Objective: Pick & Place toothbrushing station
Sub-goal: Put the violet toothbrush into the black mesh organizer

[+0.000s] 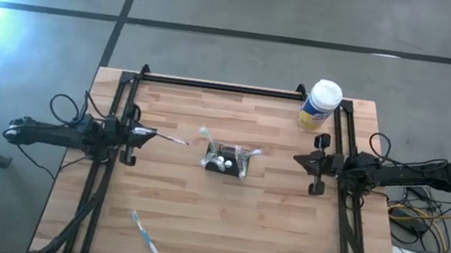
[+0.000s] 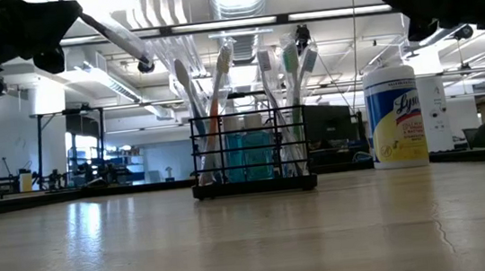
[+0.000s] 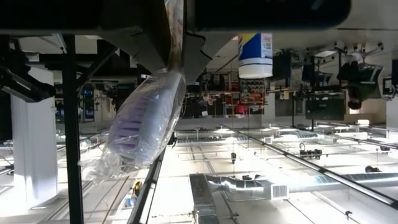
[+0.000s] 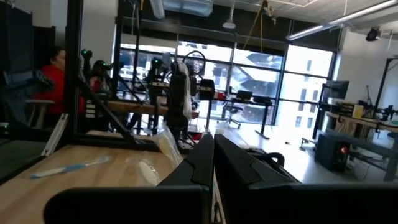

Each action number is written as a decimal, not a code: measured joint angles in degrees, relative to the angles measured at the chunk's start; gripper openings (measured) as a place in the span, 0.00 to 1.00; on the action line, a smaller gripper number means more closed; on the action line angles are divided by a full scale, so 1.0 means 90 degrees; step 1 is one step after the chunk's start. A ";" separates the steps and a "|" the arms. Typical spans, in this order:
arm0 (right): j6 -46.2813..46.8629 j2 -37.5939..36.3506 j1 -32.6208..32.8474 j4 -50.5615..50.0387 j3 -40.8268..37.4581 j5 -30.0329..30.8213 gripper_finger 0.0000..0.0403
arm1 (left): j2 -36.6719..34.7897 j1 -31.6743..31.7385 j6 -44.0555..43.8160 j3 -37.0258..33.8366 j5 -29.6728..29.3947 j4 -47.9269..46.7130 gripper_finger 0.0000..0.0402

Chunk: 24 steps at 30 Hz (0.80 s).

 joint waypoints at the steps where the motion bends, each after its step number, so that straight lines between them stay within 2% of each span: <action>1: 0.0014 0.0000 0.0000 -0.0002 0.0000 0.0017 0.02 | 0.0000 0.0000 0.0002 0.0000 0.0000 -0.0008 0.05; 6: -0.0214 0.0009 0.0000 -0.0232 0.0000 0.0120 0.02 | 0.0000 0.0000 0.0022 -0.0002 0.0001 -0.0001 0.05; 11: -0.0205 0.0008 0.0000 -0.0386 0.0000 0.0560 0.02 | 0.0000 0.0000 0.0082 -0.0005 0.0005 -0.0002 0.05; 24: -0.0061 0.0009 0.0007 -0.0335 0.0000 0.0586 0.02 | 0.0000 0.0000 0.0123 -0.0010 0.0046 -0.0082 0.05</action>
